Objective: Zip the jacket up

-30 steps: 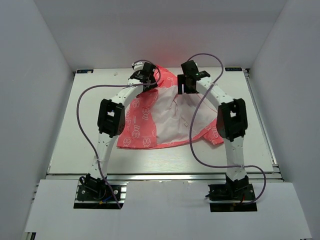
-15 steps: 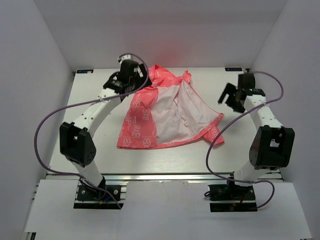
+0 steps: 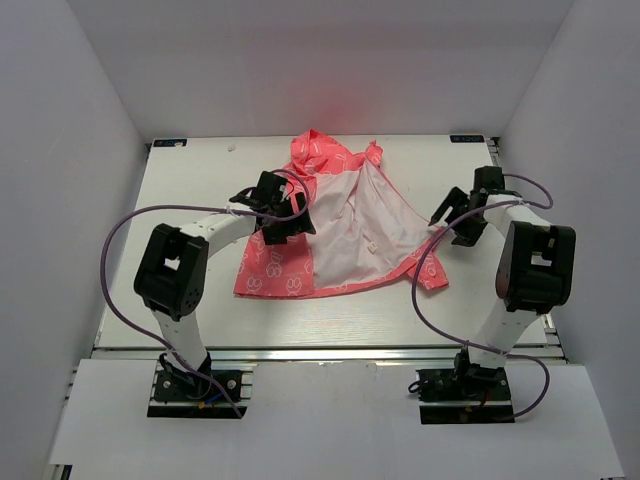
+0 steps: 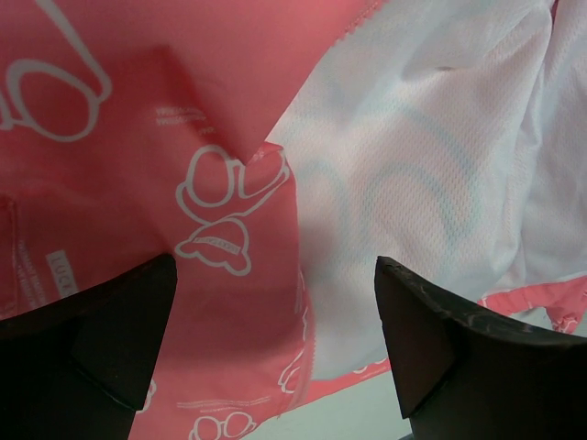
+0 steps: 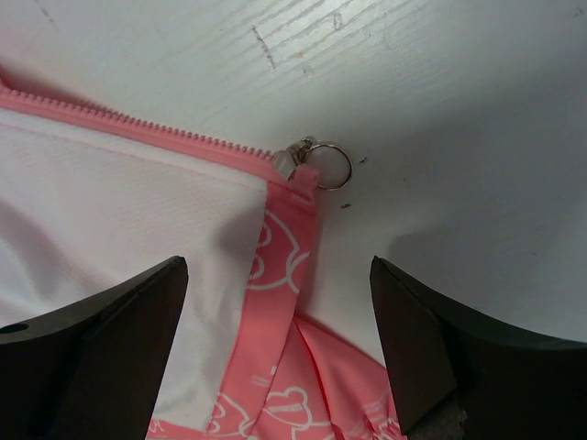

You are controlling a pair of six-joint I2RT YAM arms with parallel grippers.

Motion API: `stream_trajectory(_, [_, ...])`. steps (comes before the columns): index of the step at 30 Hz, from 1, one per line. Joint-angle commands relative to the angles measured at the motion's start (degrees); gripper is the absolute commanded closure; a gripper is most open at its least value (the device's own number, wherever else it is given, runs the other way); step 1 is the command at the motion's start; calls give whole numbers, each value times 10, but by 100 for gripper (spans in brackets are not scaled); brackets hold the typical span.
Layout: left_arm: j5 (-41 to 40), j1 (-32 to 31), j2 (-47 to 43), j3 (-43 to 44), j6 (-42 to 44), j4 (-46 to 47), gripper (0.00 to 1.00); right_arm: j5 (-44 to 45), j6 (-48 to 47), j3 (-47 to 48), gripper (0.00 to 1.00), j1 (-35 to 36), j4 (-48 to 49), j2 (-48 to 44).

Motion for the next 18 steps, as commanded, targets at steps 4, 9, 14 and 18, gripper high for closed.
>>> stream_trajectory(4, [29, 0, 14, 8, -13, 31, 2, -4, 42, -13, 17, 3, 26, 20])
stream_trajectory(9, [27, 0, 18, 7, -22, 38, 2, -16, 50, -18, 26, 18, 39, 42])
stream_trajectory(14, [27, 0, 36, 26, -27, 31, 2, -1, 81, -16, 63, 30, 64, 61])
stream_trajectory(18, [21, 0, 48, 37, -25, 33, 2, 57, 84, 6, 89, 30, 80, 53])
